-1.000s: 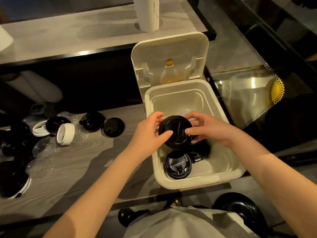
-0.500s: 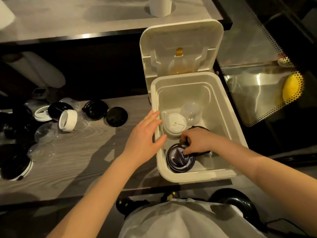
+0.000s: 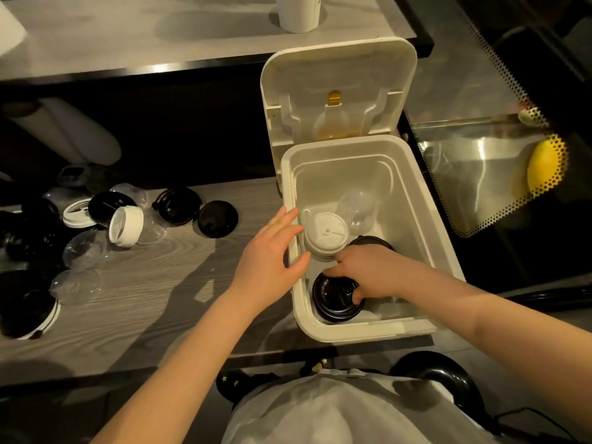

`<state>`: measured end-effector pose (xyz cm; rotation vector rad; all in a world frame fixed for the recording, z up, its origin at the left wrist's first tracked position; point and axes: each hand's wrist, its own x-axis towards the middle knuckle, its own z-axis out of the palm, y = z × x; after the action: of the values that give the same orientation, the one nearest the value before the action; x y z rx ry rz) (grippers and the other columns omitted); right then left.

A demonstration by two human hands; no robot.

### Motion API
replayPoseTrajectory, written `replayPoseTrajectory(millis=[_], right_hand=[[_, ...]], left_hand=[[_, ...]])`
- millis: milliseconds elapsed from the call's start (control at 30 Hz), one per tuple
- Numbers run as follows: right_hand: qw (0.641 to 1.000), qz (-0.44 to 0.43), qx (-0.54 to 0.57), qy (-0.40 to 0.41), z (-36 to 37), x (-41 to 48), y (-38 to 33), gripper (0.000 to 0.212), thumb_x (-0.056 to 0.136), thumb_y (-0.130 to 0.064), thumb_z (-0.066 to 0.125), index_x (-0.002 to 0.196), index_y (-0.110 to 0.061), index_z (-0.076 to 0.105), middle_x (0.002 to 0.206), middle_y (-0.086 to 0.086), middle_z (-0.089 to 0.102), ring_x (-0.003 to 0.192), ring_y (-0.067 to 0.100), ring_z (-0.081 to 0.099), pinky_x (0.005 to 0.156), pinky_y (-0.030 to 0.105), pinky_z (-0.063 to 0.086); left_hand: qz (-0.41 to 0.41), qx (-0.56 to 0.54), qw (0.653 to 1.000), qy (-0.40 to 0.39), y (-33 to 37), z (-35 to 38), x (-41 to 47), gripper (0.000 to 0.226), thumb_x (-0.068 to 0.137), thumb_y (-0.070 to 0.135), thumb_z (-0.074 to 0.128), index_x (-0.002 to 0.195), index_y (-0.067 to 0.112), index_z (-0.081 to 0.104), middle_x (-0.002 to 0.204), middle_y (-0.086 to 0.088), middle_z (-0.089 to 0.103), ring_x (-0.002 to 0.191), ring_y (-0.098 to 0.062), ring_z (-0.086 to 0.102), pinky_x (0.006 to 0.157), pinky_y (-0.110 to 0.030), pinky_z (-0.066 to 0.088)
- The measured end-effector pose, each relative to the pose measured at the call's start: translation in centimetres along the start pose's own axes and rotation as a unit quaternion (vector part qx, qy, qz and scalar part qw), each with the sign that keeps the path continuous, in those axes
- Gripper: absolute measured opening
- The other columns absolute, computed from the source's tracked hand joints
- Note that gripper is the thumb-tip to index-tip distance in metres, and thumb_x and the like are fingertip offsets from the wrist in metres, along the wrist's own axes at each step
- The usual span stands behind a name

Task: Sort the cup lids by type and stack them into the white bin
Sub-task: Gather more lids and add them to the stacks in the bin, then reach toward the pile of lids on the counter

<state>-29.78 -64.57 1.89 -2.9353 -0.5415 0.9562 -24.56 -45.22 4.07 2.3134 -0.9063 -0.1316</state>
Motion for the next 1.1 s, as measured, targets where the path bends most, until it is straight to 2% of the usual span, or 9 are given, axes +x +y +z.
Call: replayPoseTrajectory(millis=[167, 300, 433, 533, 600, 700, 800, 933, 1100], right_hand=[[1.0, 0.012, -0.022, 0.01, 0.3, -0.2, -0.7, 0.068, 0.078, -0.03, 0.071, 0.139, -0.024, 0.04, 0.107, 0.007, 0.06, 0.1, 0.026, 0.057, 0.07, 0.035, 0.045], [0.999, 0.018, -0.032, 0.028, 0.1, -0.2, -0.8, 0.065, 0.074, -0.032, 0.074, 0.132, -0.023, 0.046, 0.105, 0.003, 0.065, 0.097, 0.025, 0.06, 0.067, 0.033, 0.047], [0.997, 0.043, 0.023, 0.053, -1.0, -0.9, -0.2, 0.066, 0.073, -0.04, 0.074, 0.131, -0.027, 0.045, 0.113, -0.001, 0.062, 0.103, 0.022, 0.058, 0.074, 0.032, 0.046], [0.988, 0.067, 0.069, 0.125, -3.1, -1.6, -0.1, 0.061, 0.08, -0.043, 0.068, 0.134, -0.027, 0.045, 0.113, -0.003, 0.062, 0.104, 0.019, 0.058, 0.075, 0.03, 0.045], [0.973, 0.079, 0.092, 0.194, -4.9, -1.8, -0.2, 0.056, 0.085, -0.043, 0.061, 0.136, -0.027, 0.044, 0.113, -0.003, 0.062, 0.104, 0.019, 0.057, 0.079, 0.031, 0.044], [0.947, 0.1, 0.104, 0.287, -7.7, -1.1, -0.9, 0.048, 0.09, -0.043, 0.054, 0.134, -0.026, 0.047, 0.111, -0.002, 0.062, 0.104, 0.02, 0.057, 0.08, 0.033, 0.047], [0.932, 0.102, 0.103, 0.332, -10.3, 0.4, -3.0, 0.044, 0.092, -0.041, 0.052, 0.132, -0.024, 0.049, 0.119, -0.001, 0.06, 0.111, 0.021, 0.054, 0.083, 0.034, 0.048], [0.931, 0.087, 0.095, 0.341, -12.9, 3.8, -7.0, 0.046, 0.093, -0.04, 0.052, 0.135, -0.023, 0.047, 0.129, 0.002, 0.055, 0.118, 0.021, 0.051, 0.092, 0.036, 0.046], [0.95, 0.09, 0.111, 0.278, -14.2, 10.4, -12.6, 0.046, 0.092, -0.04, 0.054, 0.134, -0.021, 0.048, 0.13, 0.002, 0.053, 0.121, 0.022, 0.048, 0.095, 0.038, 0.046]], left_hand=[[-0.001, 0.0, 1.0, 0.002, -0.1, 0.2, 0.0, 0.042, 0.087, 0.021, 0.063, 0.127, 0.011, 0.056, 0.149, 0.002, 0.035, 0.136, 0.002, 0.013, 0.108, -0.012, 0.008], [0.004, 0.006, 1.0, -0.001, -0.2, 0.1, -0.1, 0.042, 0.088, 0.023, 0.062, 0.127, 0.011, 0.056, 0.149, 0.0, 0.035, 0.137, -0.001, 0.014, 0.11, -0.018, 0.012], [0.012, 0.04, 0.998, -0.04, -0.2, -0.6, 0.1, 0.058, 0.092, 0.037, 0.055, 0.143, 0.017, 0.036, 0.154, 0.005, 0.023, 0.137, 0.003, 0.006, 0.11, -0.017, 0.006], [0.006, 0.063, 0.997, -0.033, -0.4, -1.9, 0.4, 0.062, 0.092, 0.049, 0.044, 0.145, 0.019, 0.032, 0.155, 0.005, 0.018, 0.138, 0.0, 0.001, 0.11, -0.021, 0.004], [-0.01, 0.096, 0.995, -0.032, -0.9, -3.3, 0.7, 0.063, 0.092, 0.051, 0.042, 0.145, 0.018, 0.033, 0.156, 0.004, 0.018, 0.141, -0.004, 0.0, 0.114, -0.029, 0.008], [-0.059, 0.16, 0.983, -0.069, -2.8, -5.6, 1.2, 0.061, 0.094, 0.046, 0.045, 0.146, 0.019, 0.03, 0.158, 0.002, 0.013, 0.146, -0.015, 0.0, 0.118, -0.044, 0.015], [-0.094, 0.203, 0.968, -0.112, -5.6, -8.0, 1.2, 0.062, 0.093, 0.047, 0.046, 0.146, 0.02, 0.029, 0.158, 0.0, 0.014, 0.146, -0.02, 0.004, 0.116, -0.048, 0.019], [-0.124, 0.222, 0.956, -0.146, -9.9, -11.1, 0.2, 0.062, 0.091, 0.047, 0.049, 0.144, 0.02, 0.032, 0.156, -0.002, 0.021, 0.145, -0.023, 0.012, 0.115, -0.046, 0.023], [-0.152, 0.222, 0.949, -0.164, -16.7, -14.7, -2.1, 0.055, 0.09, 0.045, 0.051, 0.135, 0.015, 0.043, 0.14, -0.005, 0.042, 0.132, -0.024, 0.035, 0.107, -0.042, 0.034]])
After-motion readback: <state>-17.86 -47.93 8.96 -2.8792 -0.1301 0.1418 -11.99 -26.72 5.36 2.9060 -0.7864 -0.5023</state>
